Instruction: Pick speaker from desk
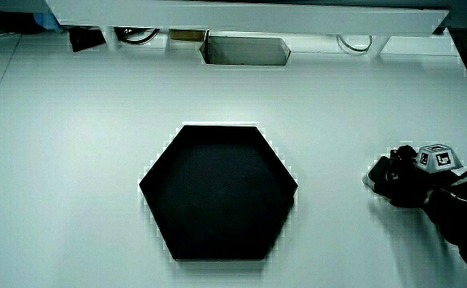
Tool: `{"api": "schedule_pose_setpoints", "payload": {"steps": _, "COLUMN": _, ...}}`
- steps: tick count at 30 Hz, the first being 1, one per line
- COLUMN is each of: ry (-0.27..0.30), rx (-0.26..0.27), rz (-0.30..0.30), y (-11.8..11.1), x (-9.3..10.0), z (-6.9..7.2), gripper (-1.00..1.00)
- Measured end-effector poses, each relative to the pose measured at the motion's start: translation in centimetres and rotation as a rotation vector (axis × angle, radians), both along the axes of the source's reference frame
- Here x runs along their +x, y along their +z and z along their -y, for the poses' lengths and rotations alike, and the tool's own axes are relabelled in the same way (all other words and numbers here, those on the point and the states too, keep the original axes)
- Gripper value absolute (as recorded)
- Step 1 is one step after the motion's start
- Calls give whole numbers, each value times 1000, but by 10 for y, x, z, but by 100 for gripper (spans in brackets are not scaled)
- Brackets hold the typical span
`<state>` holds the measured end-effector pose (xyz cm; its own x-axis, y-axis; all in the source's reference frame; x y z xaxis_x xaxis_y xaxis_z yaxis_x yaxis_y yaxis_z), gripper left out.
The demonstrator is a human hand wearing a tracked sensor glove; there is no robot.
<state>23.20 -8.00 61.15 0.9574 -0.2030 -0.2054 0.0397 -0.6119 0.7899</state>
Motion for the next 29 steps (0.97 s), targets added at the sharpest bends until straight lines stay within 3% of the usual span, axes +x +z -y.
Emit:
{"api": "schedule_pose_setpoints", "payload": {"steps": 2, "ry": -22, "rx": 33, "rz": -47, "y": 0, "x": 1, "z": -2, "gripper": 22}}
{"api": "schedule_pose_setpoints", "payload": {"steps": 3, "ry": -8, "rx": -3, "rz": -38, "y": 2, "x": 3, "z": -2, "gripper": 28}}
{"api": "schedule_pose_setpoints", "payload": {"steps": 7, "ry": -35, "rx": 50, "rz": -77, "y": -2, "x": 3, "z": -4, "gripper": 50}}
{"api": "schedule_pose_setpoints", "payload": {"steps": 11, "ry": -100, "rx": 184, "rz": -141, "y": -8, "x": -6, "z": -12, "gripper": 72}}
{"api": "schedule_pose_setpoints", "payload": {"steps": 13, "ry": -89, "rx": 212, "rz": -166, "y": -7, "x": -4, "z": -13, "gripper": 83}}
{"api": "schedule_pose_setpoints", "payload": {"steps": 16, "ry": -88, "rx": 272, "rz": -146, "y": -12, "x": -2, "z": -17, "gripper": 100}}
{"api": "schedule_pose_setpoints", "payload": {"steps": 19, "ry": -78, "rx": 277, "rz": -177, "y": -6, "x": 7, "z": -23, "gripper": 100}}
{"api": "schedule_pose_setpoints", "payload": {"steps": 20, "ry": -80, "rx": 303, "rz": -173, "y": -11, "x": 8, "z": -25, "gripper": 100}}
{"api": "schedule_pose_setpoints", "payload": {"steps": 26, "ry": -43, "rx": 295, "rz": -87, "y": -21, "x": 31, "z": -38, "gripper": 100}}
{"api": "schedule_pose_setpoints", "payload": {"steps": 29, "ry": -58, "rx": 381, "rz": -32, "y": -47, "x": 24, "z": -36, "gripper": 100}}
